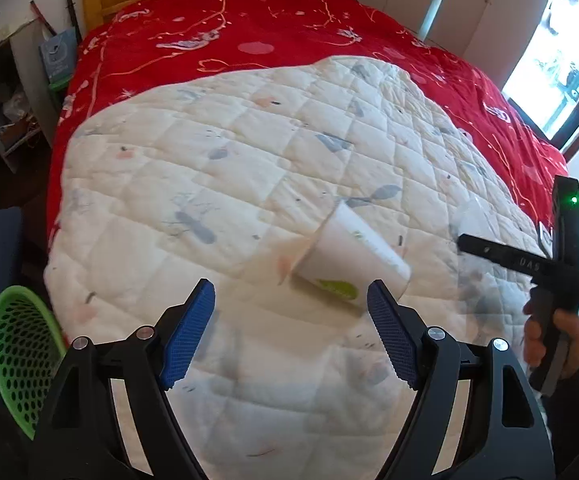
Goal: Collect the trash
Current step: 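Grasp the white paper cup with green logo with the left gripper, then grasp the clear ribbed plastic cup with the right gripper while the left gripper lifts the paper cup, then carry the paper cup over the wastebasket and open the left gripper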
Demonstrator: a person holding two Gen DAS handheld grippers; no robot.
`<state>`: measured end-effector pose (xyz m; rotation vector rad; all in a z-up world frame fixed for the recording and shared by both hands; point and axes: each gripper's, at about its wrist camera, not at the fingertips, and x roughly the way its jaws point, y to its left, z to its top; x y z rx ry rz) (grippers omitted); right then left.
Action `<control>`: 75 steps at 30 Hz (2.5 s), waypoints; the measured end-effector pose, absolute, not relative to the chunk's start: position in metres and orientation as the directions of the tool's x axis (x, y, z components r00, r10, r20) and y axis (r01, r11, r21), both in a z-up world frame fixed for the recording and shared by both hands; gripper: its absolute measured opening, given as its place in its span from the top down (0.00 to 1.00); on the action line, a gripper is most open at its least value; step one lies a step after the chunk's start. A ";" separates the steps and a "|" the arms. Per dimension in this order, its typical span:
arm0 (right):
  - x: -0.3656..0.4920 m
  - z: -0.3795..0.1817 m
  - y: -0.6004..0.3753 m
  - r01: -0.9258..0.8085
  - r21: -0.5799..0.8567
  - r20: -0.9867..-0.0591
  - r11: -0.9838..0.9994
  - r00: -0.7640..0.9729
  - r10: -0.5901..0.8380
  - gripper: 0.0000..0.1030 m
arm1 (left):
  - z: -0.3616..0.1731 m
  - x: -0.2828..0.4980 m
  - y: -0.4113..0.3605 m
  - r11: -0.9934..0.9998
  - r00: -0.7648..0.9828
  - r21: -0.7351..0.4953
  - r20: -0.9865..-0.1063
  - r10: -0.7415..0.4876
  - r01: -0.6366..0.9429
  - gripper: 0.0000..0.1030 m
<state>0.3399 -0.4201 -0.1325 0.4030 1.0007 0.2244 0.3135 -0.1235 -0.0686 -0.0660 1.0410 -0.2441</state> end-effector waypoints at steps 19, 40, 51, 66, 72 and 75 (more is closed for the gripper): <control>0.337 -0.122 -0.430 -0.035 0.474 -0.726 0.880 0.549 0.414 0.26 | -0.121 0.360 -0.156 0.933 0.340 -0.352 -0.889 -0.308 -0.075 0.24; 0.348 -0.121 -0.405 -0.008 0.375 -0.781 0.927 0.536 0.321 0.34 | -0.111 0.358 -0.161 0.942 0.377 -0.335 -0.872 -0.311 0.004 0.42; 0.367 -0.139 -0.367 0.022 0.152 -0.866 0.988 0.486 0.122 0.44 | -0.077 0.332 -0.122 0.964 0.453 -0.262 -0.854 -0.257 0.054 0.42; 0.336 -0.125 -0.334 -0.007 0.101 -0.845 0.995 0.527 0.090 0.82 | -0.043 0.280 -0.030 0.981 0.555 -0.193 -0.817 -0.159 -0.002 0.42; 0.318 -0.115 -0.317 -0.027 0.166 -0.825 0.986 0.543 0.155 0.82 | -0.035 0.264 0.003 0.984 0.577 -0.176 -0.807 -0.125 -0.033 0.42; 0.307 -0.109 -0.308 -0.048 0.227 -0.811 0.973 0.543 0.216 0.82 | -0.031 0.256 0.017 0.983 0.589 -0.176 -0.800 -0.114 -0.049 0.42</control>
